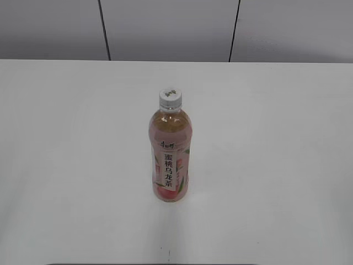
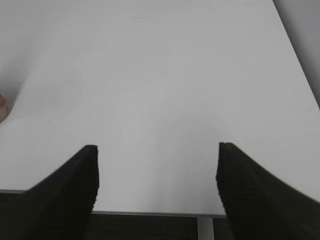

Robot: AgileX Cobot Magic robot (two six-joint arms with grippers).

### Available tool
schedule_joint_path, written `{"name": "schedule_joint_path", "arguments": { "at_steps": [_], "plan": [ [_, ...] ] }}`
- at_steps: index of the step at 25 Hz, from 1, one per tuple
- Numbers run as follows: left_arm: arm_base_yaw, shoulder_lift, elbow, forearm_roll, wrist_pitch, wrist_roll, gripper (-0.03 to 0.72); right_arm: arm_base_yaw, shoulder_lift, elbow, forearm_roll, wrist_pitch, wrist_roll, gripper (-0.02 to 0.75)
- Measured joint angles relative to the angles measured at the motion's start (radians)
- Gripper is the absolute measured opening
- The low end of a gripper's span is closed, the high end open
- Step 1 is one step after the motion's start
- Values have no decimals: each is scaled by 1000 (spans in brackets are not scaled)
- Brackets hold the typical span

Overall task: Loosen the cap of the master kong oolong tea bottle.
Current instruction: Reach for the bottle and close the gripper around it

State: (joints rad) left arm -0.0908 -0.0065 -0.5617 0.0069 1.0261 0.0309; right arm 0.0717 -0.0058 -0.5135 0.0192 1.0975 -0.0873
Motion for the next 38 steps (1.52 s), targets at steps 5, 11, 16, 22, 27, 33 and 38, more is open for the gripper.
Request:
{"name": "schedule_joint_path", "arguments": {
  "at_steps": [5,11,16,22,27,33,38],
  "plan": [
    [0,0,0,0,0,0,468,0,0,0,0,0,0,555],
    [0,54,-13,0,-56,0,468,0,0,0,0,0,0,555],
    [0,157,-15,-37,-316,0,468,0,0,0,0,0,0,555],
    [0,403,-3,-106,-653,0,468,0,0,0,0,0,0,555],
    [0,663,-3,-124,-948,0,468,0,0,0,0,0,0,555],
    [0,1020,-3,-140,-1274,0,468,0,0,0,0,0,0,555],
    [0,1255,-3,-142,-1428,0,468,0,0,0,0,0,0,555]
  ]
}}
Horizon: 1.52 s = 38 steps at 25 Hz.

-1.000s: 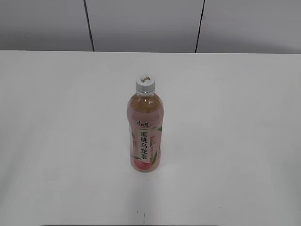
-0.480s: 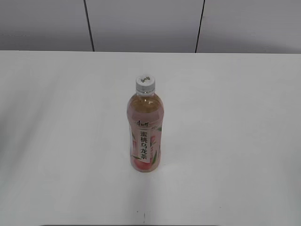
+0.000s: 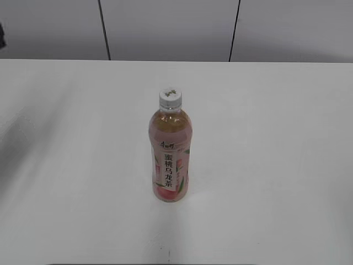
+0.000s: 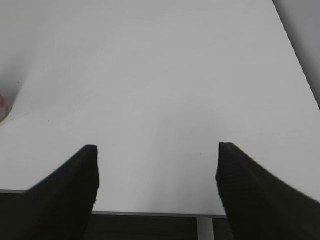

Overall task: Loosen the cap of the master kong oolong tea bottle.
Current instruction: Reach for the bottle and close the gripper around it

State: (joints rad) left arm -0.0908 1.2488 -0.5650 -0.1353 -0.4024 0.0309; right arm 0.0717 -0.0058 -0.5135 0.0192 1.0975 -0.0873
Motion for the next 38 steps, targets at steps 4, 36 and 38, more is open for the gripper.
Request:
{"name": "schedule_joint_path", "arguments": {
  "at_steps": [4,36,38],
  "plan": [
    [0,171,0,42,-149,-31,468,0,0,0,0,0,0,555],
    [0,548,138,1058,-800,-255,580,0,0,0,0,0,0,555],
    [0,548,138,1098,-800,-270,624,0,0,0,0,0,0,555]
  ]
}}
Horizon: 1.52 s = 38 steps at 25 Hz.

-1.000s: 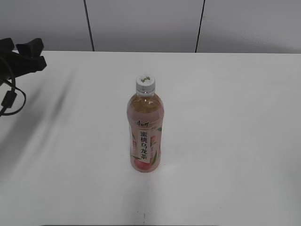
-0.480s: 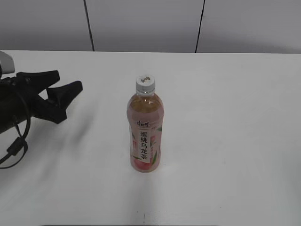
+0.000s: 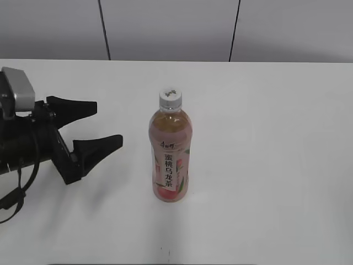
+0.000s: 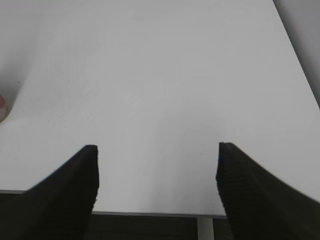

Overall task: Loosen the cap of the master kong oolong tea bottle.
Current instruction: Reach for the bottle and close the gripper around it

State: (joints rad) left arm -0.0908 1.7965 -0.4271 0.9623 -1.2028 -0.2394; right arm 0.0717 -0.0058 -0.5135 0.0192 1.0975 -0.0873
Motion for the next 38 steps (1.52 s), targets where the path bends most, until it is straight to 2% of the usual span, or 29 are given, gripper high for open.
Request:
{"name": "schedule_joint_path", "arguments": {
  "at_steps": [7,13,16,24,33,38],
  "plan": [
    [0,0,0,132,-1,-72,650,0,0,0,0,0,0,555],
    [-1,0,-8,146,-1,-76,645,0,0,0,0,0,0,555],
    [-26,0,-11,124,-1,-79,635,0,0,0,0,0,0,555],
    [-174,0,-13,-34,-1,-78,613,0,0,0,0,0,0,555],
    [-276,0,-92,-60,-1,-78,594,0,0,0,0,0,0,555],
    [-296,1,-108,-80,-3,-78,592,0,0,0,0,0,0,555]
  ]
}}
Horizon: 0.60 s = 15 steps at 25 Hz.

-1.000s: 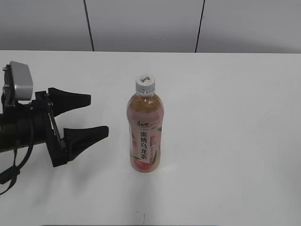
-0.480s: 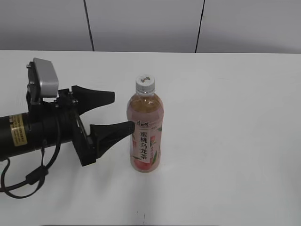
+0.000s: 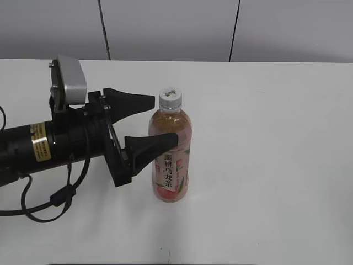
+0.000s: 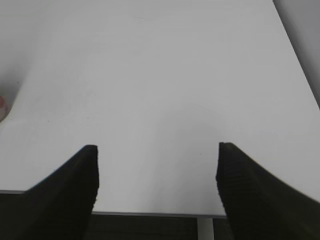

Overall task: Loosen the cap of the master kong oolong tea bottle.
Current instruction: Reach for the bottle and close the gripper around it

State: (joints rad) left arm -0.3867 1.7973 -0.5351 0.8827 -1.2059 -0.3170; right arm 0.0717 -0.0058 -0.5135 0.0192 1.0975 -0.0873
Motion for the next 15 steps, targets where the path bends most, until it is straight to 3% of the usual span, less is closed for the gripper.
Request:
{"name": "schedule_joint_path", "arguments": {
  "at_steps": [15],
  "plan": [
    [-3,182,-90,29,-4,0,591,0,0,0,0,0,0,555]
  ]
}}
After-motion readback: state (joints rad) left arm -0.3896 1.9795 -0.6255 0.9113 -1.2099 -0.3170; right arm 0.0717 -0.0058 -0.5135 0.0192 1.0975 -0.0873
